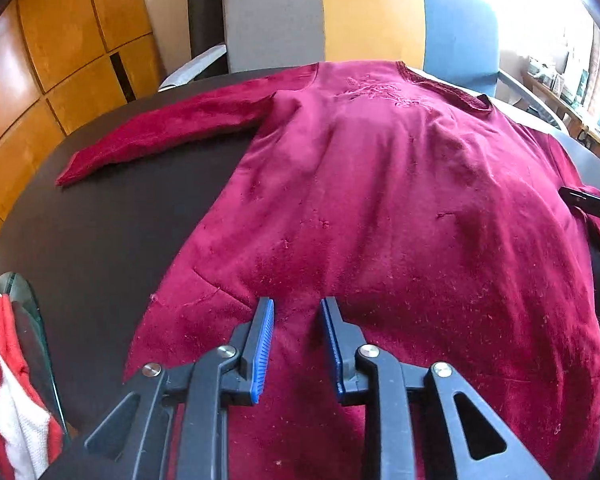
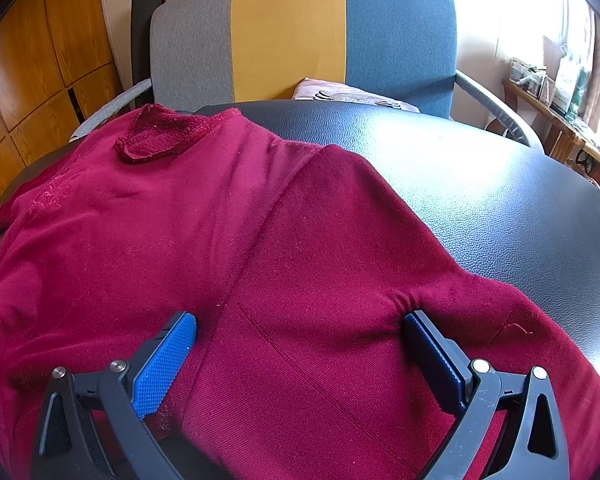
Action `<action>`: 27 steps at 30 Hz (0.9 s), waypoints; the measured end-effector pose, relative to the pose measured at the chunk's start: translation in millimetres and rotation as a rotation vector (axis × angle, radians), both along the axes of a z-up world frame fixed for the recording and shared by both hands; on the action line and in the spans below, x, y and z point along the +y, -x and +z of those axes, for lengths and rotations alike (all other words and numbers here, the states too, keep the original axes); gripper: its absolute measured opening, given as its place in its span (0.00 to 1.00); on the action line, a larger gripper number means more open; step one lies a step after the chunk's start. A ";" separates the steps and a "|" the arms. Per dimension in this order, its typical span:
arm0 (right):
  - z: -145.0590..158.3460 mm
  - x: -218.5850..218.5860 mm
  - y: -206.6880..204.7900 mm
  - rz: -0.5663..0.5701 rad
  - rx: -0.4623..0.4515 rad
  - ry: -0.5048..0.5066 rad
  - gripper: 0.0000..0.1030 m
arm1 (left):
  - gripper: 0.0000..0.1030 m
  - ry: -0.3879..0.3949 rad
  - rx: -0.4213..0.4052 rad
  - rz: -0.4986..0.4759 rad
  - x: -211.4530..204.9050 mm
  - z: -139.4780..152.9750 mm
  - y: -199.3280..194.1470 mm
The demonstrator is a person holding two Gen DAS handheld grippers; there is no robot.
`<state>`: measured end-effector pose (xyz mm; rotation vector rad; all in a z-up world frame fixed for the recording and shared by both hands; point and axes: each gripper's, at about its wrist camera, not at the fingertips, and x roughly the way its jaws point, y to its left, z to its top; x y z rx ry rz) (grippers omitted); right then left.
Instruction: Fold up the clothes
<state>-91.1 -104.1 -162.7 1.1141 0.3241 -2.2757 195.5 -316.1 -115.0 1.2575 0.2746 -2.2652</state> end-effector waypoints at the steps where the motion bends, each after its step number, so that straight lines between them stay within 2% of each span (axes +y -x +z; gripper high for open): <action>1: 0.1 -0.1 0.4 0.002 -0.001 -0.003 1.00 | 0.25 0.006 -0.010 -0.007 -1.6 -1.1 3.3; 3: 0.8 -2.3 2.7 0.023 -0.002 -0.020 1.00 | 0.25 0.019 -0.033 -0.020 -1.2 -1.0 4.6; 9: 3.0 -6.0 22.3 0.086 0.003 -0.077 1.00 | 0.25 -0.018 -0.050 -0.022 -4.9 1.1 5.6; 16: 8.0 2.3 67.5 0.054 0.004 -0.108 1.00 | 0.25 0.002 -0.052 -0.005 -2.4 0.1 5.7; 19: 14.2 2.8 68.0 0.055 0.010 -0.136 1.00 | 0.24 0.013 -0.046 0.000 -4.0 -0.1 6.1; 22: 31.3 6.8 45.9 0.062 0.059 -0.140 1.00 | 0.24 0.017 -0.034 0.015 -2.2 0.9 5.0; 24: 44.6 14.9 19.7 0.114 0.042 -0.061 1.00 | 0.24 0.020 -0.025 0.025 -1.9 1.4 4.1; 27: 58.0 20.0 -34.1 0.269 -0.018 0.050 1.00 | 0.24 0.022 -0.018 0.033 -2.4 1.0 3.2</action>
